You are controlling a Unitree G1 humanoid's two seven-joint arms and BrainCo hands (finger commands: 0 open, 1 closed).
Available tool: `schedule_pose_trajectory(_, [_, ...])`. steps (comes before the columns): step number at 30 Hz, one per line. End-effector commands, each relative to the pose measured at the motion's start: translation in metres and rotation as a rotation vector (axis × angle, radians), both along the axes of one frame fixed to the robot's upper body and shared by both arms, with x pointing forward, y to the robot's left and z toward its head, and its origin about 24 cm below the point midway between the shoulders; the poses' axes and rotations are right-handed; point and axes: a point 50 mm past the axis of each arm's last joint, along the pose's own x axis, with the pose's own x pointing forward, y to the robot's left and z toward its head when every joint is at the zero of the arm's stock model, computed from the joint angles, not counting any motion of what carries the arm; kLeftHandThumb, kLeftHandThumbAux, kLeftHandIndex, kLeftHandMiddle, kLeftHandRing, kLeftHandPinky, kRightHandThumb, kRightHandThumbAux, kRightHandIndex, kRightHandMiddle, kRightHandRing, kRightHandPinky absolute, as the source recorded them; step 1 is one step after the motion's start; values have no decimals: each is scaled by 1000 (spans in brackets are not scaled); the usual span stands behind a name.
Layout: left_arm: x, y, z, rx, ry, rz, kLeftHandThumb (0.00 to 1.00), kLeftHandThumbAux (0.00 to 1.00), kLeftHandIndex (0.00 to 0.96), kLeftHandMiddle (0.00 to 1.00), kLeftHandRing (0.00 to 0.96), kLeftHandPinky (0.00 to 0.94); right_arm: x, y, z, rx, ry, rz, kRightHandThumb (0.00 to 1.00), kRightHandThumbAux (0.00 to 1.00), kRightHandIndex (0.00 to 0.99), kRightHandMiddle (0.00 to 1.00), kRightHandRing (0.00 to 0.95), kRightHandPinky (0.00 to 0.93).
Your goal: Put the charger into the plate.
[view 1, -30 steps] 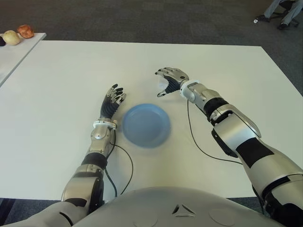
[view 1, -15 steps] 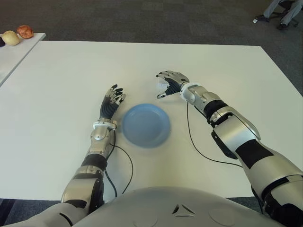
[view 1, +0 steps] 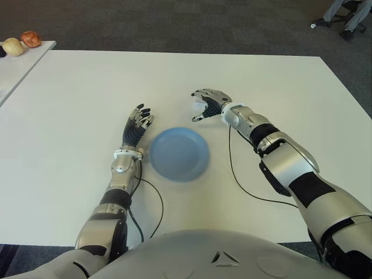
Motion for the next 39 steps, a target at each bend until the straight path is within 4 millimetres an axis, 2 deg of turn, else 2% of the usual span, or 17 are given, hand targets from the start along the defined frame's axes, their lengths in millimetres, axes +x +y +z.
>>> schedule_pose_trajectory(1, [-30,3,-31,-13,165,25,0,542,127,222,204,193,-4,-4,-8,17,51,-19,0,492,0,0,0,0])
schedule_pose_trajectory(21, [-32,1,-31,-4,168,1,0,543,118,221,200,175,-8,-18,-16,-2,179,-19,0,519,0,0,0,10])
schedule_pose_trajectory(31, [-33,0,-31,-12,162,-6,0,542,122,224,202,178,-12,-32,-20,-37,310,4,0,530,0,0,0,54])
schedule_pose_trajectory(39, [-32,1,-31,-11,165,-8,0,532,117,228,207,182,-16,-49,-23,-11,436,-29,0,541,0,0,7,24])
